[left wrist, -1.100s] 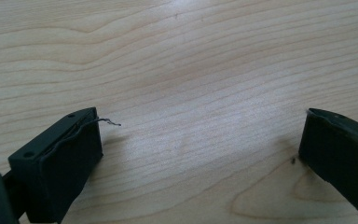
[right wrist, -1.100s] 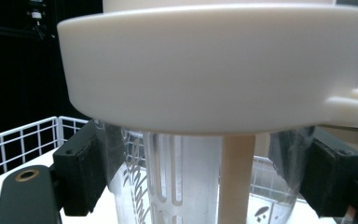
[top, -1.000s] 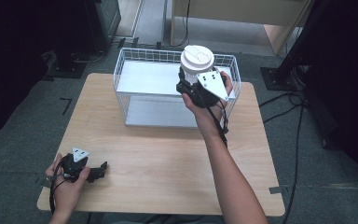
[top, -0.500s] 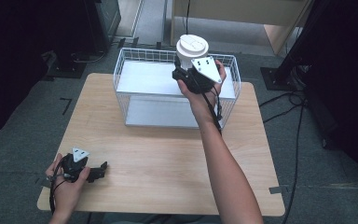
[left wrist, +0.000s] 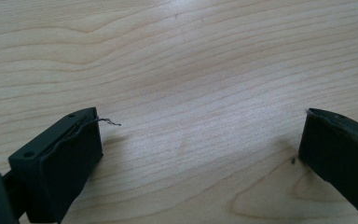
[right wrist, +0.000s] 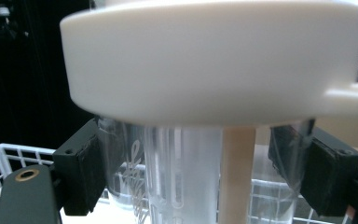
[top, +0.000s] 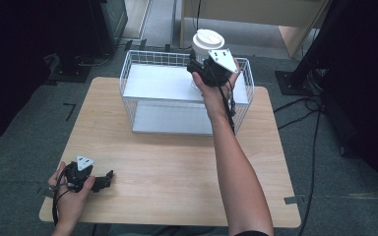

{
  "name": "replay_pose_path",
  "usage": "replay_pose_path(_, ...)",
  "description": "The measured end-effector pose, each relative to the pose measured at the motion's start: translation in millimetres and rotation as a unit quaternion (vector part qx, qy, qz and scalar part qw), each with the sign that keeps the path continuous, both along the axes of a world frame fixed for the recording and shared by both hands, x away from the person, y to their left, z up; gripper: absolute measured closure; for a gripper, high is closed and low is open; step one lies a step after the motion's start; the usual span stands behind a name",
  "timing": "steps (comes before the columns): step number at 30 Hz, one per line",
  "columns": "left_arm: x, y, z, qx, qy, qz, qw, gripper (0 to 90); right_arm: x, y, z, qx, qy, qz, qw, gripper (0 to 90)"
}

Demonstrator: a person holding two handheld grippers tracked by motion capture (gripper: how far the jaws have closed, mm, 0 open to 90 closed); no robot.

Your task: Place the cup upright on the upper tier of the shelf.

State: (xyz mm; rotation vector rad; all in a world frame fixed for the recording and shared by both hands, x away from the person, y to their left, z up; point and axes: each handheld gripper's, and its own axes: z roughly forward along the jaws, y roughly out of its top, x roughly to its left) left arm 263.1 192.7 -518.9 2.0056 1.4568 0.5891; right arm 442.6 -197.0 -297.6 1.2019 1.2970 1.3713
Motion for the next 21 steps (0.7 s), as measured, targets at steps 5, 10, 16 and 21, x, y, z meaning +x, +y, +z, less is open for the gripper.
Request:
replay_pose_path(5,0.0,0.0,0.0,0.0,0.0,0.0,1.0,0.0,1.7,-5.2,1.3,0.011,0.006,-0.002,0.9999,15.9)
replay_pose_path(10,0.0,0.0,0.0,0.0,0.0,0.0,1.0,0.0,1.0,-5.7,1.9,0.005,0.009,0.008,0.9999,15.6)
replay_pose_path(16,0.1,0.2,0.1,0.001,0.0,-0.001,1.0,0.0,-3.2,-9.5,9.3,0.018,-0.002,0.011,0.9998,5.2)
replay_pose_path(21,0.1,0.2,0.1,0.001,0.0,-0.001,1.0,0.0,-7.5,-14.0,13.1,0.014,0.008,0.019,0.9997,4.8)
